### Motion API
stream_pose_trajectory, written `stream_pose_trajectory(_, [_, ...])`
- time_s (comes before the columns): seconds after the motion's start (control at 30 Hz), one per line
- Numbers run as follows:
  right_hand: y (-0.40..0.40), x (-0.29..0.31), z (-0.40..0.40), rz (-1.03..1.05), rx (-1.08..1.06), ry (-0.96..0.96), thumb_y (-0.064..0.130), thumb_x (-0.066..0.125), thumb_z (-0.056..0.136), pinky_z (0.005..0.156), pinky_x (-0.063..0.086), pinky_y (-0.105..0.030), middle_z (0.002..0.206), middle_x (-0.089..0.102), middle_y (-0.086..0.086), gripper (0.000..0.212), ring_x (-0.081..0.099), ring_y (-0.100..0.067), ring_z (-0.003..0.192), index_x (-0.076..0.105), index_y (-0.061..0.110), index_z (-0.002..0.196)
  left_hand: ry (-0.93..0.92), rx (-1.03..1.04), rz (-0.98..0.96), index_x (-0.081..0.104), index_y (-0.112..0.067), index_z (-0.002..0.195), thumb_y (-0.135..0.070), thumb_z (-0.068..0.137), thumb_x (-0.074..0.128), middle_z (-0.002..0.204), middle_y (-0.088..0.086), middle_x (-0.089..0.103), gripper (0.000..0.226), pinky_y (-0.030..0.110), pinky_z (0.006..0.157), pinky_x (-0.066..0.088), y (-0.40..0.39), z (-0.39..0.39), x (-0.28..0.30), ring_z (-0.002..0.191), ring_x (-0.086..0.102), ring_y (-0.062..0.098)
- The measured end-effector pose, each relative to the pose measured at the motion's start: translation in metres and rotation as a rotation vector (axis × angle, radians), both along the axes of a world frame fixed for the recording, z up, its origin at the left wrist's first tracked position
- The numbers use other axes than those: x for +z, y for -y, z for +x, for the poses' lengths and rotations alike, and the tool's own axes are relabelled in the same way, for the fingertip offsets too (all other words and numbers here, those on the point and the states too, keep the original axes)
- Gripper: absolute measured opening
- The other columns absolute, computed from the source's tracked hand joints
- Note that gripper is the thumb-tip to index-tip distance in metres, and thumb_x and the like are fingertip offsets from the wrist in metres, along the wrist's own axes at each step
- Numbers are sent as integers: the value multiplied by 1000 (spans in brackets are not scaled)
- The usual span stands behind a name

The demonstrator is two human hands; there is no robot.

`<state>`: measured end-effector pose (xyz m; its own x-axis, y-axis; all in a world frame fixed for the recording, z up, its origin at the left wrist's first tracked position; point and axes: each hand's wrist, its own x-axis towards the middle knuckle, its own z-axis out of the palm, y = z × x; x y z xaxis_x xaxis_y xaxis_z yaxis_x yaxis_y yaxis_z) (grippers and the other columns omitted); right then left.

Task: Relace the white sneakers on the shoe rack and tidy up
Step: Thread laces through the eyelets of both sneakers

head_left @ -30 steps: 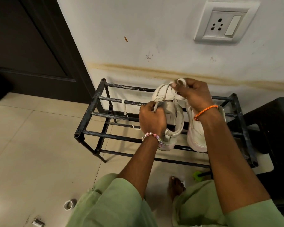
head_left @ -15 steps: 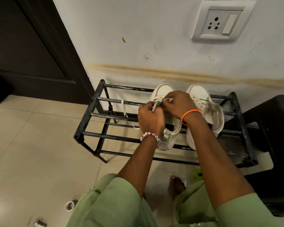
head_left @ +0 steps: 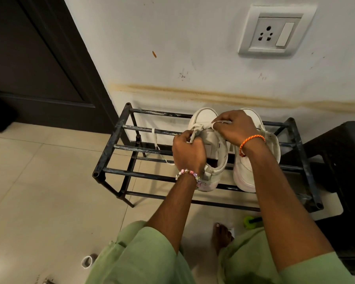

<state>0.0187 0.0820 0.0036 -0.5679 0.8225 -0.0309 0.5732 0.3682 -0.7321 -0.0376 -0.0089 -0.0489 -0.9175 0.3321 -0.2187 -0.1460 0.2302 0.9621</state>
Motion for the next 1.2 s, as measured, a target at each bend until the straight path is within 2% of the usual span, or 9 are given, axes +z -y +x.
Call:
stream_pose_trajectory(0.13, [0, -5, 0, -207, -90, -117, 7, 62, 78, 60, 42, -24, 56, 56, 6, 18, 47, -5, 54, 65, 16, 63, -2, -11, 6, 70, -16, 97, -18, 83, 58, 100, 2, 66, 18, 36, 76, 53, 0, 0, 0, 90, 61, 20])
stream_pose_trajectory(0.23, [3, -2, -4, -370, -267, -235, 13, 58, 75, 53, 38, -30, 43, 45, 2, 27, 40, -14, 46, 52, 17, 48, 5, -15, 1, 70, -16, 97, -21, 82, 58, 99, 2, 67, 20, 39, 75, 55, 0, -1, -2, 89, 62, 21])
stream_pose_trajectory(0.4, [-4, 11, 2, -726, -629, -729, -1, 35, 79, 47, 50, -28, 34, 35, -3, 24, 35, -16, 33, 39, 5, 56, 11, -47, 1, 70, -16, 93, -20, 83, 57, 95, 5, 67, 16, 26, 59, 43, 1, -1, 1, 79, 62, 22])
stream_pose_trajectory(0.53, [-3, 7, 0, -501, -600, -522, 15, 45, 82, 45, 29, -23, 48, 40, -1, 27, 34, -18, 45, 43, 12, 55, -153, -253, -123, 59, -25, 82, -33, 79, 61, 84, 1, 64, 9, 26, 57, 43, 2, -8, 8, 68, 57, 17])
stream_pose_trajectory(0.7, [-3, -2, 3, 33, -460, -227, 21, 60, 80, 56, 29, -29, 72, 48, -12, 19, 41, -22, 67, 55, 6, 69, -553, -476, -286, 58, -18, 120, -31, 79, 64, 116, 3, 57, 43, 38, 89, 44, -10, -34, 26, 111, 49, 21])
stream_pose_trajectory(0.83, [-8, 1, 12, 51, -299, -156, 7, 58, 80, 76, 35, -19, 105, 51, -4, 20, 50, -16, 89, 59, 13, 98, -715, -700, -439, 54, -20, 129, -18, 85, 56, 126, 2, 58, 43, 44, 97, 33, -23, -40, 33, 125, 42, 26])
stream_pose_trajectory(0.97, [-2, 8, 14, 101, -368, -174, 18, 52, 84, 72, 51, -28, 82, 71, -6, 23, 61, -20, 76, 71, 9, 76, -818, -804, -644, 58, -18, 124, -19, 88, 53, 124, 7, 58, 36, 45, 95, 35, -32, -33, 29, 122, 42, 31])
stream_pose_trajectory(1.1, [7, 13, 11, 19, -326, -115, 35, 57, 82, 62, 44, -27, 64, 65, -8, 33, 59, -22, 67, 69, 7, 69, -700, -782, -575, 60, -16, 122, -15, 89, 52, 120, 10, 59, 34, 43, 93, 36, -35, -34, 25, 123, 35, 34])
stream_pose_trajectory(1.2, [13, 10, 8, -14, -142, 104, 32, 63, 82, 75, 45, -24, 85, 66, -4, 22, 62, -21, 89, 71, 14, 89, -510, -746, -443, 65, -16, 115, -14, 88, 53, 117, 10, 63, 29, 41, 98, 34, -40, -41, 18, 123, 36, 33])
